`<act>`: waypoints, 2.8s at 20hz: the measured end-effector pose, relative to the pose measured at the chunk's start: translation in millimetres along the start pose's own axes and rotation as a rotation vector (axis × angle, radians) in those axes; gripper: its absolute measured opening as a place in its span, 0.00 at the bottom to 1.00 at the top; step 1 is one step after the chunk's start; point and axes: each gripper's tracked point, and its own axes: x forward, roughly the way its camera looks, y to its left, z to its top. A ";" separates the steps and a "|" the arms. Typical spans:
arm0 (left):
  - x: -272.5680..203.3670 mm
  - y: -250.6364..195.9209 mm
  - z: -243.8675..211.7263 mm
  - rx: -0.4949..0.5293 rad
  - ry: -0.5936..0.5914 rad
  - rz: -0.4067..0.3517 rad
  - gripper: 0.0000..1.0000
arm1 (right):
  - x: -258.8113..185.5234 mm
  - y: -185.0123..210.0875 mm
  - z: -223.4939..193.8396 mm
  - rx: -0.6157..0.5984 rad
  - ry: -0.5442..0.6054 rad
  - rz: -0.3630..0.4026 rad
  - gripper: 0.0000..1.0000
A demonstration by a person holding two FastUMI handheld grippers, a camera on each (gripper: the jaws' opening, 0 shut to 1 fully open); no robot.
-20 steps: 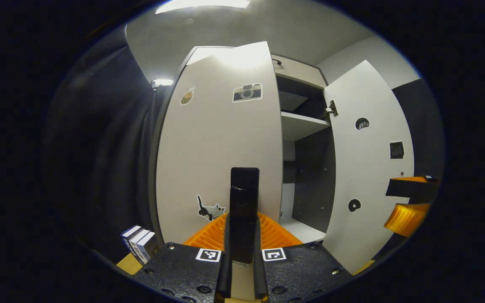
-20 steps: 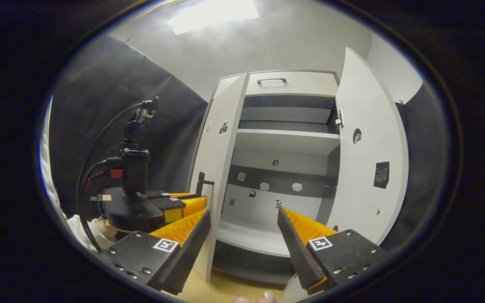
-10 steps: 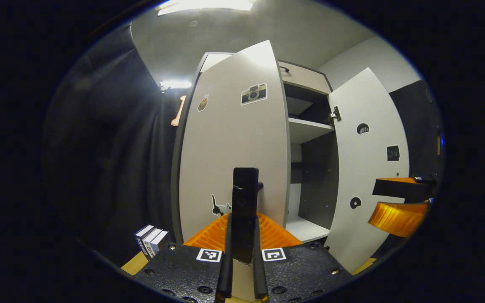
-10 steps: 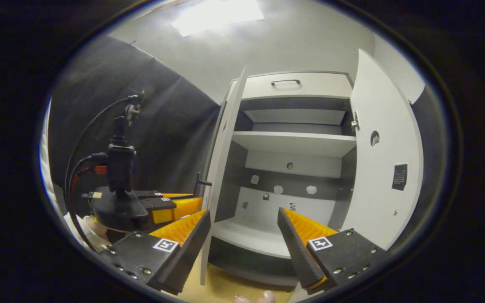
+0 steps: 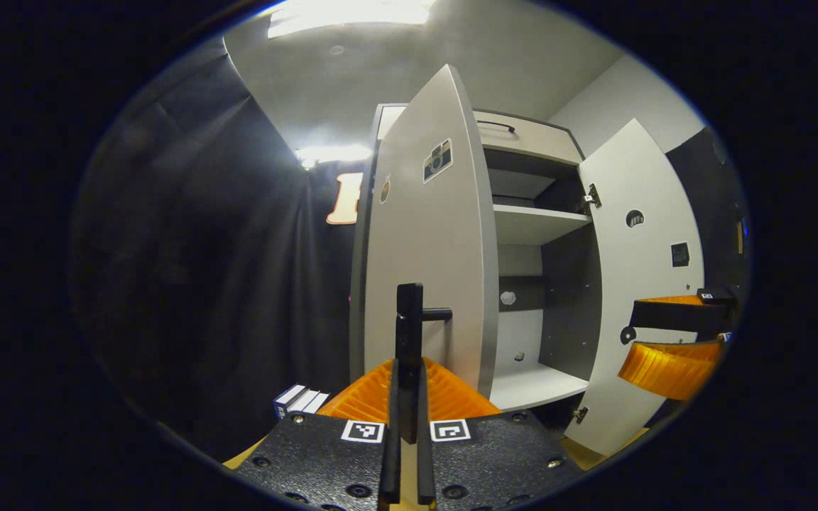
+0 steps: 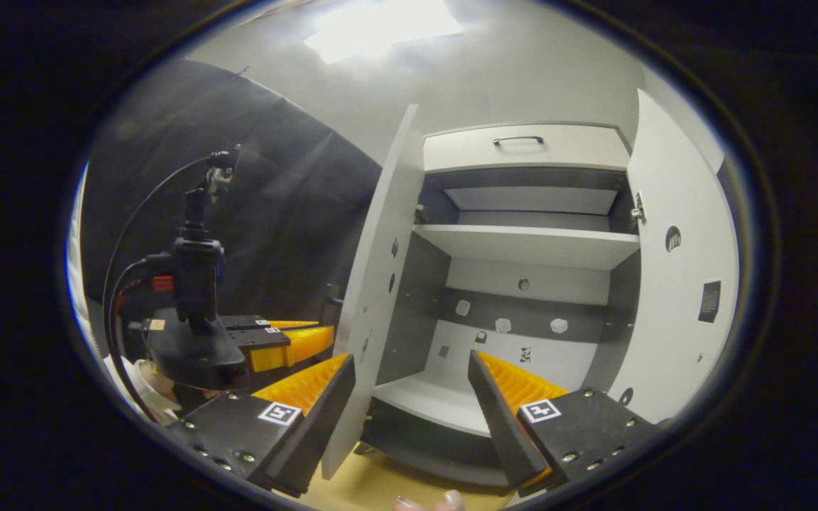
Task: Open the right door of the double-door shoe cabinet with the right hand, and open the left door with the left hand.
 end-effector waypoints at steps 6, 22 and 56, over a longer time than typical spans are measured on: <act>-5.9 21.8 -1.3 0.037 -0.006 0.010 0.06 | 2.0 11.3 1.8 -0.003 -0.002 -0.006 0.97; -5.2 94.1 -2.4 0.079 -0.018 0.048 0.00 | 18.5 19.5 -2.0 0.027 0.002 -0.058 0.96; -26.6 -107.1 -13.7 0.007 0.068 -0.249 0.96 | -56.1 -78.2 -50.5 0.101 0.152 -0.185 0.95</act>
